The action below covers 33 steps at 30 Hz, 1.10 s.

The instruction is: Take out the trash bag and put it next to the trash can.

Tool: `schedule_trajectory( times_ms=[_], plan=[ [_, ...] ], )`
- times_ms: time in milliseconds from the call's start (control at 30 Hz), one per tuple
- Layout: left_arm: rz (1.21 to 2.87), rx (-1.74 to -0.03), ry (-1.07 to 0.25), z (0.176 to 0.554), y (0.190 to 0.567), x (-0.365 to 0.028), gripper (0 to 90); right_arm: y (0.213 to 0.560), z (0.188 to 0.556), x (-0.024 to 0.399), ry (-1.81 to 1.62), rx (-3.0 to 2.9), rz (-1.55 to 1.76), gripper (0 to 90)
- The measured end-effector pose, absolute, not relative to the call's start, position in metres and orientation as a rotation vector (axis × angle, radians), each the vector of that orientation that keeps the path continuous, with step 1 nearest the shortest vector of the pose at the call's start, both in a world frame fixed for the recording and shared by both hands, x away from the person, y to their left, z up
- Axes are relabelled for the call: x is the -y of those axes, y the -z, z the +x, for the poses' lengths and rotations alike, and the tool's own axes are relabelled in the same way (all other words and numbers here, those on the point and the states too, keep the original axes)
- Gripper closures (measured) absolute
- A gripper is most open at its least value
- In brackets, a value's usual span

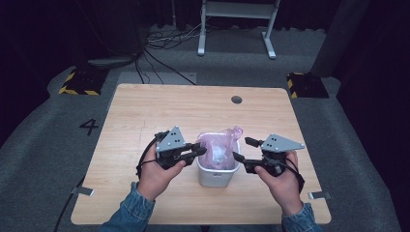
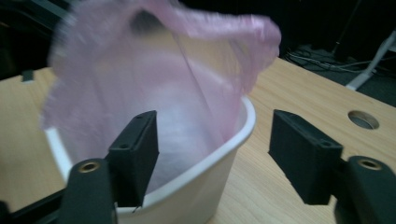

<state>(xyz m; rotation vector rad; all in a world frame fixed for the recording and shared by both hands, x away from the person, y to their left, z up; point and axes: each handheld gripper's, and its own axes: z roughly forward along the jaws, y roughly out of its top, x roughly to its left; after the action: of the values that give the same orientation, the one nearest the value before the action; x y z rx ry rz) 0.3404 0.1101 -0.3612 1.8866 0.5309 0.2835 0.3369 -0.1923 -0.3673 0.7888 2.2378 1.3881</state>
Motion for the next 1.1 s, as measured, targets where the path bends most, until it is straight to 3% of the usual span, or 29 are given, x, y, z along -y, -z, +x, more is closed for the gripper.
schedule_trajectory(
  times_ms=[100, 300, 667, 733, 900, 967, 1033, 1100],
  plan=[
    [1.884, -0.54, -0.287, 0.345, 0.362, -0.108, 79.8, 0.36, 0.333, 0.191, -1.389, -2.301, 0.75, 24.0],
    [1.878, -0.553, -0.277, 0.352, 0.362, -0.102, 79.7, 0.361, 0.328, 0.168, -1.361, -2.405, 0.654, 26.1],
    [1.916, -0.505, -0.279, 0.346, 0.358, -0.09, 79.2, 0.363, 0.354, 0.122, -1.354, -2.454, 0.635, 25.9],
    [1.913, -0.512, -0.27, 0.346, 0.359, -0.09, 79.7, 0.365, 0.357, 0.12, -1.358, -2.463, 0.635, 33.9],
    [1.899, -0.511, -0.273, 0.345, 0.36, -0.092, 75.7, 0.37, 0.36, 0.124, -1.345, -2.506, 0.6, 75.0],
    [1.891, -0.515, -0.307, 0.344, 0.36, -0.093, 61.8, 0.37, 0.36, 0.127, -1.35, -2.506, 0.6, 82.7],
    [1.901, -0.524, -0.345, 0.342, 0.361, -0.094, 46.0, 0.37, 0.361, 0.13, -1.366, -2.497, 0.615, 85.3],
    [1.91, -0.525, -0.366, 0.339, 0.362, -0.097, 36.5, 0.37, 0.362, 0.133, -1.386, -2.486, 0.635, 86.5]
  ],
)
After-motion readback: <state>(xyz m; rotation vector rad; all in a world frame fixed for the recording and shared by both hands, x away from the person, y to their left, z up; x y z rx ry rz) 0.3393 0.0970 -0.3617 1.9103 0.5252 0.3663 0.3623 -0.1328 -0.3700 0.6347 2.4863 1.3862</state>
